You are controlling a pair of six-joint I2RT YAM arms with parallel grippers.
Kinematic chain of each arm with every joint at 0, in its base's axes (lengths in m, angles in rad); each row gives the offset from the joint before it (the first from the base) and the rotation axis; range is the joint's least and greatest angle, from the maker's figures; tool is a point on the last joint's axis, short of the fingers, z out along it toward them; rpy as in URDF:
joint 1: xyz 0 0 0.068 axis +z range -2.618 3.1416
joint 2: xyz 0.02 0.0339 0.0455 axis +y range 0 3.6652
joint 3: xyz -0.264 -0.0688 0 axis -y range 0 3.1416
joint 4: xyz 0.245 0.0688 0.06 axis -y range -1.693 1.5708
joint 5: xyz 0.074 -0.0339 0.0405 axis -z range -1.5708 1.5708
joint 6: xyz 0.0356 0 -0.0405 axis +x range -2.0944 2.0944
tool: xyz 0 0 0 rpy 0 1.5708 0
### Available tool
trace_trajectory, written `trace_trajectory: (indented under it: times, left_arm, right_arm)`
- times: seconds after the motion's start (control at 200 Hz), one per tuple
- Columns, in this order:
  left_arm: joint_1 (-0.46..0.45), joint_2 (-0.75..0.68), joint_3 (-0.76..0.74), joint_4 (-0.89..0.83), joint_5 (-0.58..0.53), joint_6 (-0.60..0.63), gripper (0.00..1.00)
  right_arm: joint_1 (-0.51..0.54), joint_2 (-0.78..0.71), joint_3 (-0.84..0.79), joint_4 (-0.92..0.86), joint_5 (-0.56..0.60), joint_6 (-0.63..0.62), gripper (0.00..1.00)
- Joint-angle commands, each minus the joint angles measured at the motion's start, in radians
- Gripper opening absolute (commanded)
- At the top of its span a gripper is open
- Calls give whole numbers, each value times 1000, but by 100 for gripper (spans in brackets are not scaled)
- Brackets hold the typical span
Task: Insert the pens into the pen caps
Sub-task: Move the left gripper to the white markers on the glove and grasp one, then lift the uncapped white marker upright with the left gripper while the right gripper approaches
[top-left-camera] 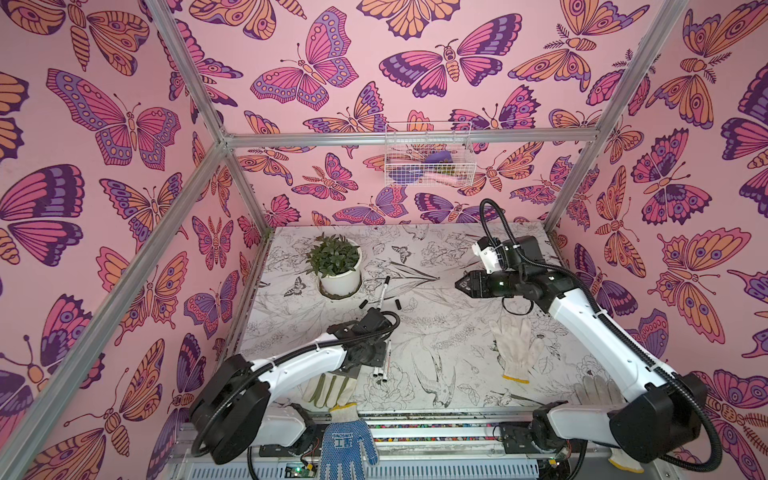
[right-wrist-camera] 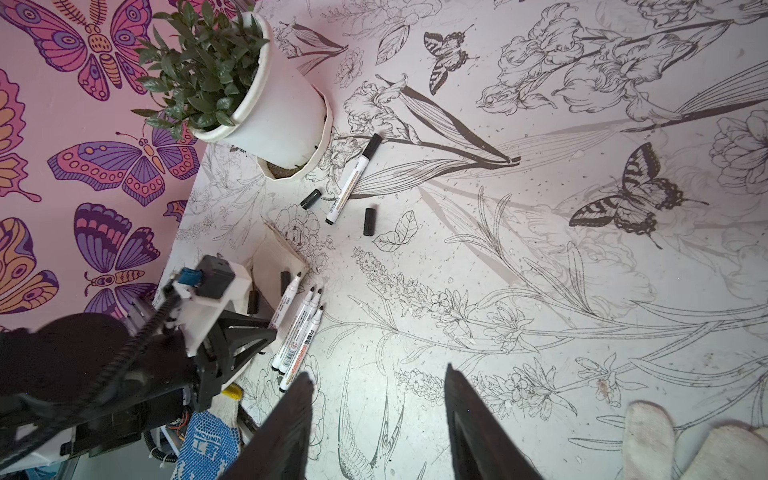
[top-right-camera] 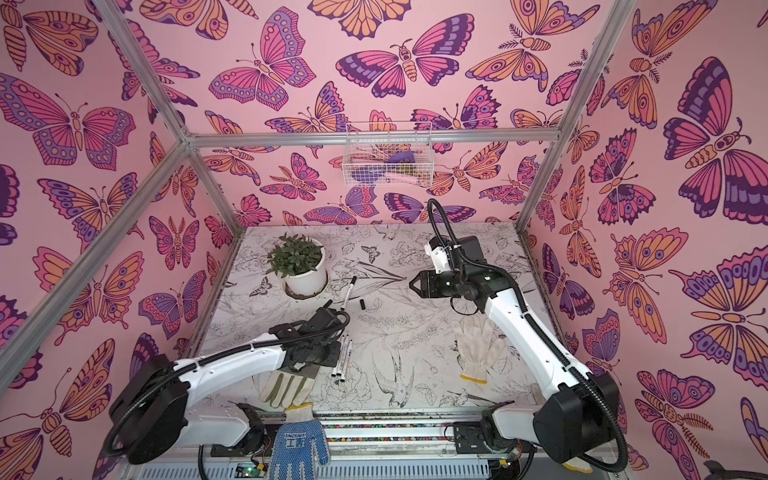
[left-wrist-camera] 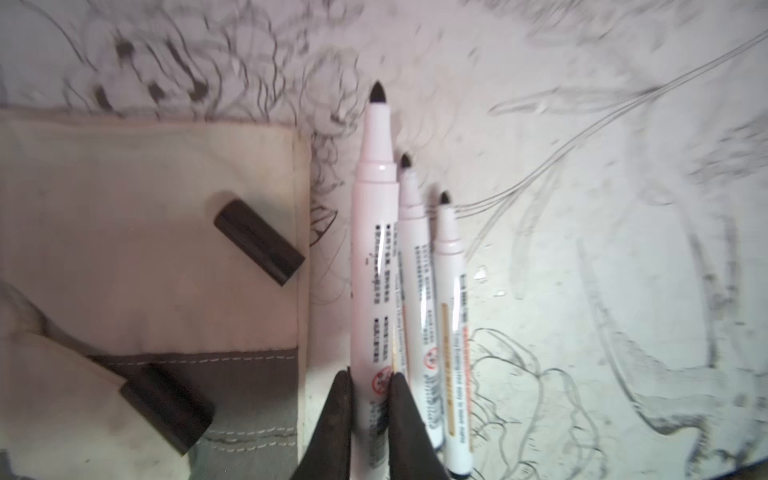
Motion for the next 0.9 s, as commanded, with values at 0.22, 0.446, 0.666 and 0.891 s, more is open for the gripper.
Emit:
trace_trajectory:
  times: [0.22, 0.446, 0.666, 0.891]
  left_arm:
    - [6, -206, 39, 332, 173, 163, 0]
    - [11, -66, 140, 506, 321, 167, 0]
    - [11, 16, 185, 579, 367, 156, 0]
    - [7, 31, 186, 582, 385, 154, 0]
  right_arm:
    - [99, 16, -15, 177, -213, 12, 56]
    - [189, 64, 36, 213, -275, -3, 58]
    - [192, 102, 63, 176, -111, -11, 57]
    - [191, 134, 72, 203, -85, 17, 44]
